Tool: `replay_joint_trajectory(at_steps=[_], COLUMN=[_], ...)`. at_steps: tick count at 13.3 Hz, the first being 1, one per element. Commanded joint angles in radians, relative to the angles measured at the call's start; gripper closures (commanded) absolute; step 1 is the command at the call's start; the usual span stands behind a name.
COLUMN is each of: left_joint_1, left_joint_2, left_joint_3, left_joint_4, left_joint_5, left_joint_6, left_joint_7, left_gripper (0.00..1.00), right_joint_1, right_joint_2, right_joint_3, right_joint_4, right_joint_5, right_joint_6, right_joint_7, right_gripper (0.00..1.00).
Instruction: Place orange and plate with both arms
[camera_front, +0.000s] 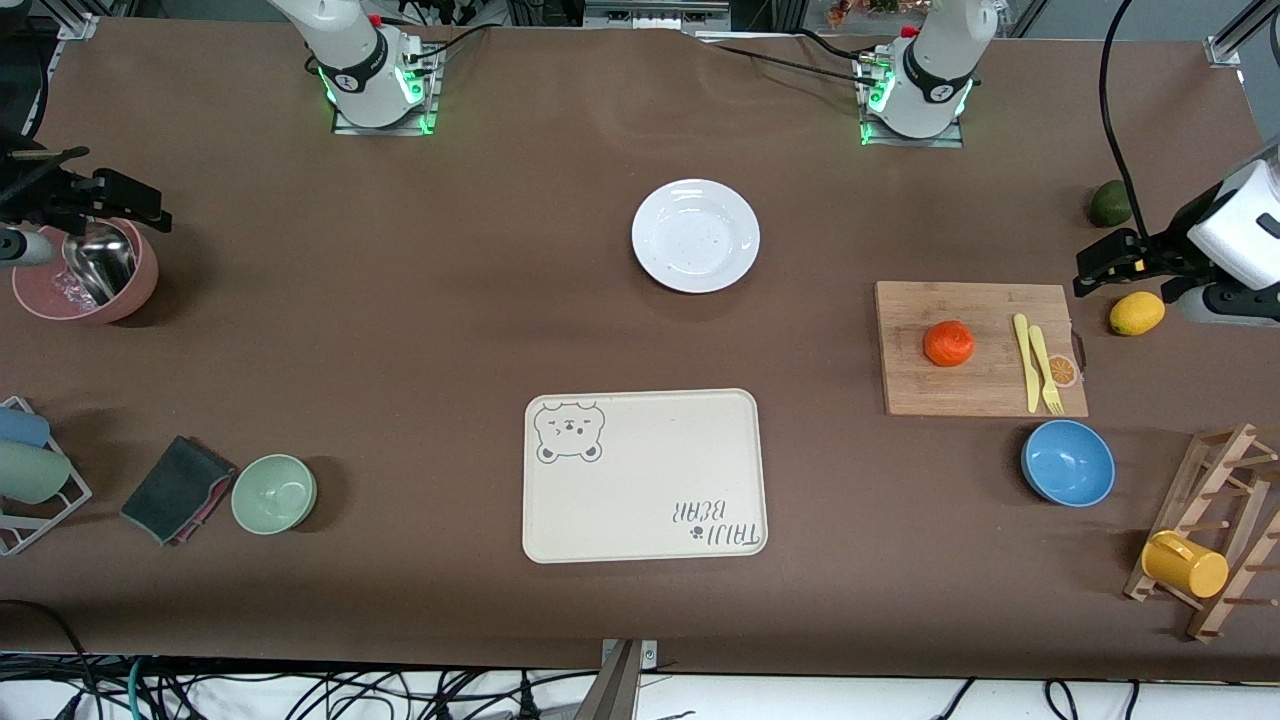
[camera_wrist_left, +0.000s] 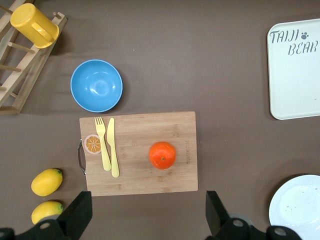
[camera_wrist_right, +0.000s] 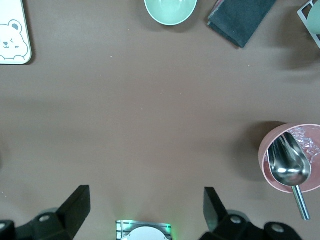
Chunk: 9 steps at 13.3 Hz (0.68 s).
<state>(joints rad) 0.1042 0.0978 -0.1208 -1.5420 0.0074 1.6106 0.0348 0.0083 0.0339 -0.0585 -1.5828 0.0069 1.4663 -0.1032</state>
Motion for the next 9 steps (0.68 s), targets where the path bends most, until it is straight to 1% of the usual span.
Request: replay_joint_trajectory(at_steps=[1, 9], left_joint_1=[-0.001, -0.001], left_joint_2=[0.008, 0.01], left_joint_3=[0.001, 0.001], left_joint_4=[0.025, 0.025], left_joint_5=[-0.015, -0.015], left_joint_6=[-0.008, -0.008], left_joint_7=[0.011, 0.011], left_gripper=[0.0, 0.0], right_joint_1=[-0.001, 0.001], right_joint_2=[0.009, 0.008], right_joint_3=[0.0, 0.002], right_joint_4=[0.02, 0.02], right_joint_5=[-0.001, -0.001], right_joint_6=[0.02, 0.009], right_joint_7=[0.011, 0.016], right_gripper=[0.0, 0.0])
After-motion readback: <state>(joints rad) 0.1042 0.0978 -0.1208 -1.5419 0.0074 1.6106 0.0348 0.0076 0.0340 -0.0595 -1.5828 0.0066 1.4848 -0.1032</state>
